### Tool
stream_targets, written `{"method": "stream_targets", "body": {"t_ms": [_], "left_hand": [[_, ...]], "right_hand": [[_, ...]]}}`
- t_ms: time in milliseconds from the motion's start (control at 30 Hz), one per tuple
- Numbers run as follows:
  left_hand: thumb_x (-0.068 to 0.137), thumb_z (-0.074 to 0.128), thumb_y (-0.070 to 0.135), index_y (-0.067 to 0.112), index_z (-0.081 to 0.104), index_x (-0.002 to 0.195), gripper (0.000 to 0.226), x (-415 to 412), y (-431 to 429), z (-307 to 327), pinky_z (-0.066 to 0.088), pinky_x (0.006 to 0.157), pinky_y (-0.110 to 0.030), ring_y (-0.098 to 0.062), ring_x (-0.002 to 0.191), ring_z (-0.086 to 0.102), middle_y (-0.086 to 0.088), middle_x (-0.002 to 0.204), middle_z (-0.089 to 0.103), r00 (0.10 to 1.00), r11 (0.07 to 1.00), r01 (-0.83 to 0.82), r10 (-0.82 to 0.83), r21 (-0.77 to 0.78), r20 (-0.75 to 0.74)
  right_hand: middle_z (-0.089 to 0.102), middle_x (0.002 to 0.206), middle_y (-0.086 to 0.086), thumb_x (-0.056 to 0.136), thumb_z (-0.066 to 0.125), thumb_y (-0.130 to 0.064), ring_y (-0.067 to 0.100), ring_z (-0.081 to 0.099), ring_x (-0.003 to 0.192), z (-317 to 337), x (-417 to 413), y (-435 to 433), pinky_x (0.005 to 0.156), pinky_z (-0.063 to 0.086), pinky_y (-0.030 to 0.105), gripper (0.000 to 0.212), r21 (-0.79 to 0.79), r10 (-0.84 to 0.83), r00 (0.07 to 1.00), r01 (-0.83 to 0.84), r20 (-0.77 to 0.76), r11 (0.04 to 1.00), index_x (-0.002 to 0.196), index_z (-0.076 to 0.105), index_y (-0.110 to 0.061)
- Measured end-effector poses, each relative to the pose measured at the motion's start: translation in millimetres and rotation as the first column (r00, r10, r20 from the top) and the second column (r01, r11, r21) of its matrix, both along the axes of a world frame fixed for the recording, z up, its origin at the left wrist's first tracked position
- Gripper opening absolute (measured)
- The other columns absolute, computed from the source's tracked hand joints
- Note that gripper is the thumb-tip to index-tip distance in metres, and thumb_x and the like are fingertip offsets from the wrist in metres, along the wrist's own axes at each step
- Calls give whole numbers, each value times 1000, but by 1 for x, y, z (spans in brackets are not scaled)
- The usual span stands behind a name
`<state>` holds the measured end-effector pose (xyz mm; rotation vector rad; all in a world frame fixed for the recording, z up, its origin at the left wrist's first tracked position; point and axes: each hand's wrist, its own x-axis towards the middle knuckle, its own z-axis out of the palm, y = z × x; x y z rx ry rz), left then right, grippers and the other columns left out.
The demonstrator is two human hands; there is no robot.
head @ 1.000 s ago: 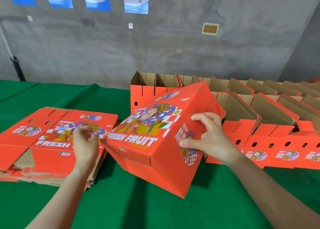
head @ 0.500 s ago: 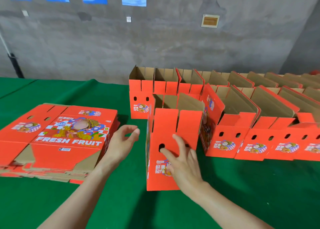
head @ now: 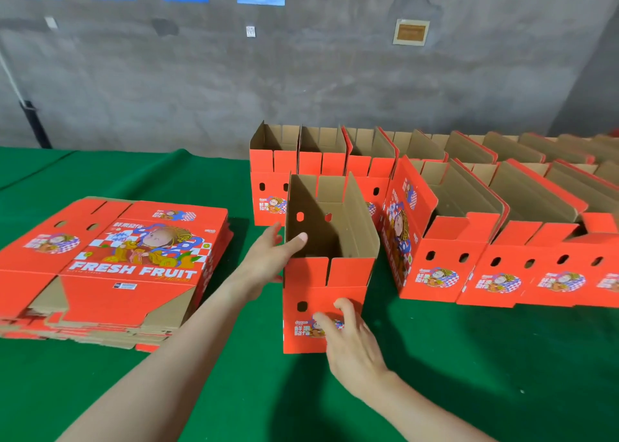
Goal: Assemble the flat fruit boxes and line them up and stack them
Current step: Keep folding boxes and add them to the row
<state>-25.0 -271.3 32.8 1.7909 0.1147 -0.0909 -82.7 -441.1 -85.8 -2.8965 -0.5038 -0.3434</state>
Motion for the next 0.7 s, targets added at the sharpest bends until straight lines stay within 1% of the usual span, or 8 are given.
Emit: {"method": "stream_targets", "body": {"t_ms": [100,167,233,367,467,533,600,700], "left_hand": [[96,49,26,31,36,142,48,15,-9,-3,57,79,-48,-29,105,62,-9,121,59,998,986,-3,-8,168,62],[97,44,21,28,42,137,40,24,-14,-4,59,72,-46,-30,96,65,-16,108,64,994,975,9,-32,221,102],[98,44,22,25,44,134,36,34,-19,-4,60,70,-44,-31,94,66,-19,107,64,991,972,23,-53,232,120],[100,43,20,27,44,134,35,53,-33,-11,59,70,-38,-26,90,64,-12,103,65,994,995,57,-64,81,84],[101,39,17,25,44,132,32,64,-49,-20,54,65,-30,-19,84,61,-1,93,63,997,995,77,-75,-65,32],[102,40,25,27,45,127,26,73,-61,-19,52,61,-29,-13,83,62,5,99,64,995,992,103,-104,-67,-8],[101,40,36,35,42,125,25,82,-74,-13,53,62,-30,-12,87,62,4,118,61,985,986,164,-166,-44,-50],[98,37,50,43,17,147,54,96,-101,-5,50,83,-41,-28,117,55,1,136,48,948,949,309,-302,66,-96]], "right_hand": [[33,130,12,80,58,-7,34,55,102,-1,16,-2,92,49,38,75,21,-17,994,20,-110,1000,144,32,-36],[21,136,11,86,47,-5,32,47,112,-2,26,-7,100,42,38,79,28,-46,986,51,-161,998,147,14,-43],[14,140,14,86,46,-3,34,44,116,-4,36,-10,102,40,40,83,16,-60,986,63,-153,998,146,8,-46],[-4,150,24,87,47,0,40,26,135,-11,52,-23,112,28,40,90,-37,-119,977,114,-176,993,145,2,-51],[-7,153,29,89,48,-6,40,4,144,-12,67,-44,118,6,42,92,-126,-150,974,129,-170,984,144,-9,-53],[-2,151,34,91,47,-11,39,6,143,-9,77,-58,118,1,44,89,-196,-166,974,134,-156,971,145,-12,-50],[1,149,36,92,47,-13,39,8,143,-5,88,-71,117,2,45,88,-253,-204,966,160,-157,954,146,-14,-47],[1,150,36,92,50,-14,39,10,143,3,106,-93,118,7,44,92,-309,-289,936,219,-202,925,145,-17,-46]]}}
